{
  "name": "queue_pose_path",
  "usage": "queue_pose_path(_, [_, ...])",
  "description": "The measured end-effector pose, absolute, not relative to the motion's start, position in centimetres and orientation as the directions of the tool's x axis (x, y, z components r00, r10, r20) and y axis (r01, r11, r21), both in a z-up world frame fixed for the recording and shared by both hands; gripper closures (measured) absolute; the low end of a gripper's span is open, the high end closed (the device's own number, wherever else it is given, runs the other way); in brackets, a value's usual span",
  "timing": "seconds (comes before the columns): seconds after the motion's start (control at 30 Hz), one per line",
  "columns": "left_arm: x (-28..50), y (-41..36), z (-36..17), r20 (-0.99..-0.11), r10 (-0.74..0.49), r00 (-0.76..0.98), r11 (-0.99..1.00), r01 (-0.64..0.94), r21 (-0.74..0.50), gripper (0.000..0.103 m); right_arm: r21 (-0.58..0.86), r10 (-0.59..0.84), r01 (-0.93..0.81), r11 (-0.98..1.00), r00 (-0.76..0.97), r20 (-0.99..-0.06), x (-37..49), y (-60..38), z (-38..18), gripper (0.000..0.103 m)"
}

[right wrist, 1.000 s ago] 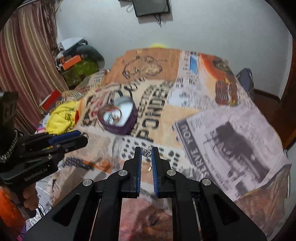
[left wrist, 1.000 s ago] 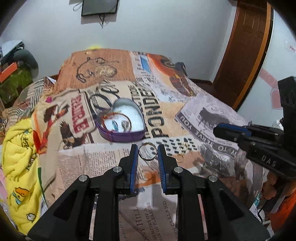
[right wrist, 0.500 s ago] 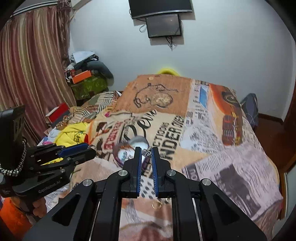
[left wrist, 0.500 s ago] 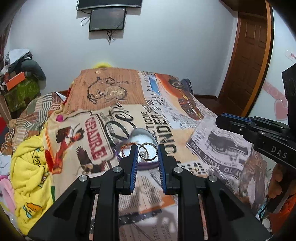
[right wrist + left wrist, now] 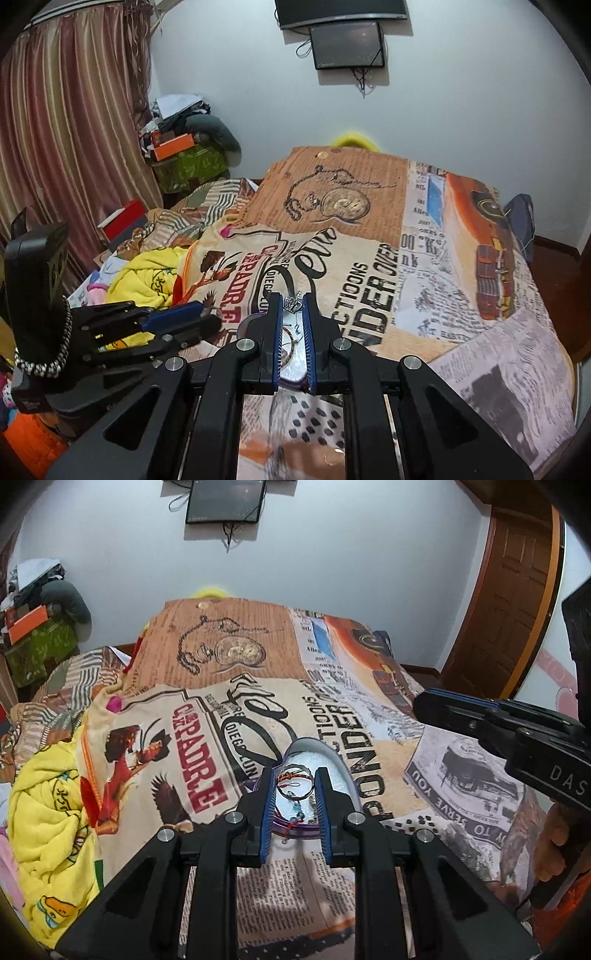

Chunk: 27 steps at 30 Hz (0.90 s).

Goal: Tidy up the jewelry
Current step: 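Carry the gold hoop into the heart tin and open the left tool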

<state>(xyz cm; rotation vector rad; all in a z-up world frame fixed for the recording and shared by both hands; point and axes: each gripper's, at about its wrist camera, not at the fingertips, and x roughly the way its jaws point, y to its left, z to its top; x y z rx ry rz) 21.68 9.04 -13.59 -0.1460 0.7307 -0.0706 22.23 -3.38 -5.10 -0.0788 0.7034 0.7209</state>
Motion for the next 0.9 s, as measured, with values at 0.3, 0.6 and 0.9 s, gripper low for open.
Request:
queue_pose_path(0.3, [24.3, 9.4, -16.7, -0.702, -0.137, 0.699, 0.986, 0.029, -0.164, 0.083, 0.195, 0.571, -0.635, 0.747, 0.463, -0.678, 24.9, -1.0, -8.2, 0.094])
queue_pose_path(0.6, [25.5, 10.3, -18.3, -0.724, -0.148, 0.674, 0.983, 0.023, -0.180, 0.083, 0.226, 0.556, -0.634, 0.740, 0.386, -0.736, 26.8, 0.2, -11.1, 0.094])
queue_pose_path(0.9, [25.0, 10.5, -17.9, -0.719, -0.122, 0.684, 0.990, 0.028, -0.142, 0.082, 0.196, 0.526, -0.652, 0.732, 0.358, -0.772, 27.1, 0.9, -12.3, 0.094])
